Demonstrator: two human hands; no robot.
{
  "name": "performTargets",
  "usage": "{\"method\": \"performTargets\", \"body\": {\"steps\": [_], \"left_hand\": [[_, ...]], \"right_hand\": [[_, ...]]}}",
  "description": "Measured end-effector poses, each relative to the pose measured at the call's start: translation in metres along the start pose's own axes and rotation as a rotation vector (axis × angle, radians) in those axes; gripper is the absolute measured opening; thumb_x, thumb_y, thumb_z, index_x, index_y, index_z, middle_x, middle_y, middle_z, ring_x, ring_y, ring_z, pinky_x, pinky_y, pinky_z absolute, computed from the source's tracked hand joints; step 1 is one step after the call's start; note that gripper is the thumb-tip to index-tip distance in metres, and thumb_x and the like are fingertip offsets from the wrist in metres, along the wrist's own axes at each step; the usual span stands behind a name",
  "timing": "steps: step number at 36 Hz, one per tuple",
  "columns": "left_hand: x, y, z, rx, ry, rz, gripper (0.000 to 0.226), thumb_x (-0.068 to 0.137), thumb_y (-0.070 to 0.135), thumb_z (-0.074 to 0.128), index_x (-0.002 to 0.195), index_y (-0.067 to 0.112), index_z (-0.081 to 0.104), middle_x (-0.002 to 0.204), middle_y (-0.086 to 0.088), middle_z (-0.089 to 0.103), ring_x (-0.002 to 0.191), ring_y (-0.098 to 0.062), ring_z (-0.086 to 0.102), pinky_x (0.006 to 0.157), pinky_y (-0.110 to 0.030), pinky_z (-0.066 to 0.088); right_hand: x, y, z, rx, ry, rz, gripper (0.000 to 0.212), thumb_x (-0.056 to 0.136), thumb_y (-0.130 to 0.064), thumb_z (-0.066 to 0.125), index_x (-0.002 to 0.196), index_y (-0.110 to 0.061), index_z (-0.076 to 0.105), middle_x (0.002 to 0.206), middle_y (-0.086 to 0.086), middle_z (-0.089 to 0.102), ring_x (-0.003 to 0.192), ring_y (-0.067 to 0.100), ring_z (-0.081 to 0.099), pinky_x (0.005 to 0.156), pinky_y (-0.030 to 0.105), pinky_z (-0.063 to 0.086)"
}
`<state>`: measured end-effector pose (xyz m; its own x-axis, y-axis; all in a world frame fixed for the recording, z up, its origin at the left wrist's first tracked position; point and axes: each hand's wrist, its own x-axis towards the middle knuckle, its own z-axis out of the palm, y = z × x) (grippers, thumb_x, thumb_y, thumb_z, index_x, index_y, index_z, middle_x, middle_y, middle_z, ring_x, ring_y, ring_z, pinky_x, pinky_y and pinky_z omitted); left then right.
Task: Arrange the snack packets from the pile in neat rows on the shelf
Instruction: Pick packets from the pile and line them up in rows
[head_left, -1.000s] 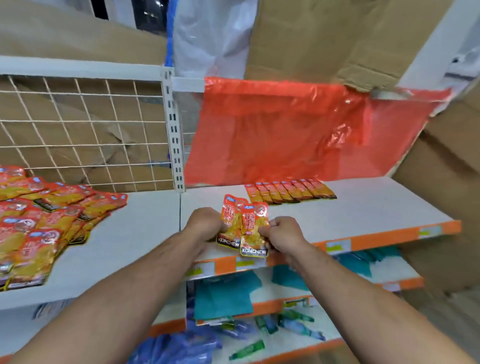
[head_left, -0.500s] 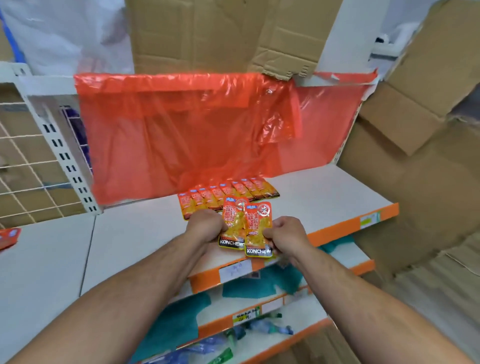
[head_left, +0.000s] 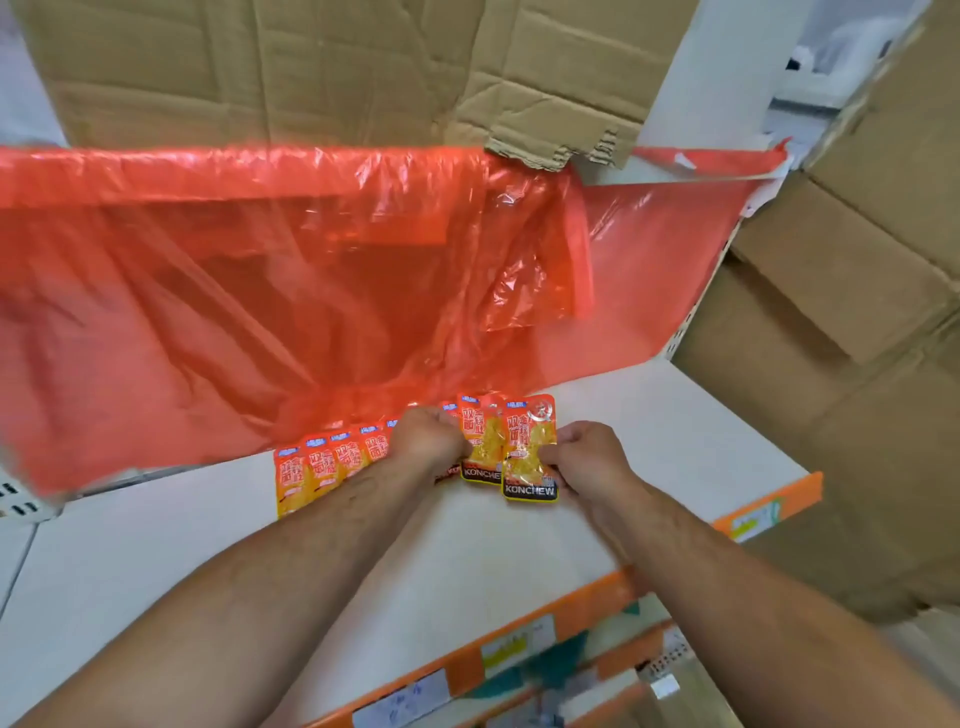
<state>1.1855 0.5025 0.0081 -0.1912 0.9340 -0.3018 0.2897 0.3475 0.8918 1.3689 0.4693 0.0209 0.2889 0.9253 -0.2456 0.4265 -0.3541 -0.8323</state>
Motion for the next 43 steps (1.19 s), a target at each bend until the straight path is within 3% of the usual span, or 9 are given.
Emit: {"method": "performTargets", "body": {"steps": [6,10,12,16,25,32,37,43], "left_hand": [[0.025,0.012,0.035,0.117,0.043,-0.015,0.036,0.072,0.0,0.076,0.052,0.012,0.048,0.058,-0.003,0.053,0.064,-0.018,0.052,0.059,-0.024,0.039],[0.032,0.019,0.058,0.21,0.12,-0.048,0.01,0.075,0.013,0.074,0.074,0.008,0.066,0.078,-0.009,0.068,0.076,-0.024,0.067,0.063,-0.024,0.05],[0.034,0.02,0.068,0.273,0.18,-0.07,0.017,0.076,0.02,0.073,0.082,0.004,0.068,0.087,-0.011,0.073,0.083,-0.027,0.071,0.062,-0.027,0.05],[0.037,0.025,0.085,0.301,0.259,-0.114,0.018,0.072,0.018,0.074,0.083,0.005,0.071,0.083,-0.007,0.072,0.076,-0.023,0.068,0.057,-0.025,0.044],[0.043,0.028,0.112,0.451,0.381,-0.123,0.015,0.067,0.016,0.07,0.081,0.008,0.072,0.084,-0.008,0.073,0.081,-0.026,0.069,0.067,-0.03,0.057],[0.041,0.029,0.121,0.546,0.41,-0.062,0.013,0.074,0.016,0.061,0.073,0.004,0.066,0.08,-0.017,0.07,0.078,-0.033,0.067,0.064,-0.035,0.053],[0.036,0.028,0.122,0.539,0.404,-0.04,0.013,0.072,0.017,0.063,0.064,0.008,0.058,0.074,-0.017,0.068,0.069,-0.031,0.065,0.053,-0.028,0.038],[0.023,0.029,0.112,0.532,0.45,-0.016,0.017,0.078,0.029,0.066,0.089,0.017,0.064,0.084,-0.005,0.069,0.081,-0.027,0.066,0.069,-0.032,0.051]], "right_hand": [[0.048,0.01,-0.013,0.007,-0.047,0.006,0.017,0.071,-0.005,0.069,0.067,-0.012,0.055,0.056,0.013,0.056,0.047,0.023,0.048,0.051,0.031,0.037],[0.082,0.019,-0.026,0.02,-0.127,-0.001,0.011,0.076,-0.007,0.07,0.074,-0.01,0.06,0.06,0.015,0.057,0.051,0.023,0.048,0.054,0.033,0.038],[0.097,0.023,-0.031,0.011,-0.176,-0.009,0.01,0.077,-0.008,0.07,0.076,-0.01,0.06,0.061,0.015,0.056,0.05,0.022,0.047,0.052,0.033,0.036],[0.123,0.025,-0.045,-0.015,-0.262,-0.048,0.01,0.081,-0.008,0.069,0.079,-0.009,0.06,0.062,0.014,0.056,0.047,0.022,0.047,0.046,0.028,0.032],[0.158,0.033,-0.064,-0.024,-0.406,-0.074,0.016,0.083,-0.007,0.071,0.095,-0.009,0.06,0.073,0.011,0.06,0.055,0.023,0.052,0.044,0.024,0.034],[0.173,0.039,-0.069,-0.05,-0.463,-0.078,0.01,0.079,-0.006,0.069,0.082,-0.01,0.06,0.06,0.006,0.054,0.047,0.02,0.046,0.043,0.024,0.033],[0.175,0.04,-0.067,-0.061,-0.504,-0.079,0.009,0.078,-0.004,0.068,0.08,-0.008,0.06,0.059,0.007,0.052,0.049,0.021,0.045,0.045,0.026,0.032],[0.17,0.029,-0.055,-0.047,-0.545,-0.029,0.013,0.08,-0.004,0.07,0.084,-0.009,0.058,0.056,0.006,0.049,0.047,0.019,0.041,0.043,0.024,0.029]]}}
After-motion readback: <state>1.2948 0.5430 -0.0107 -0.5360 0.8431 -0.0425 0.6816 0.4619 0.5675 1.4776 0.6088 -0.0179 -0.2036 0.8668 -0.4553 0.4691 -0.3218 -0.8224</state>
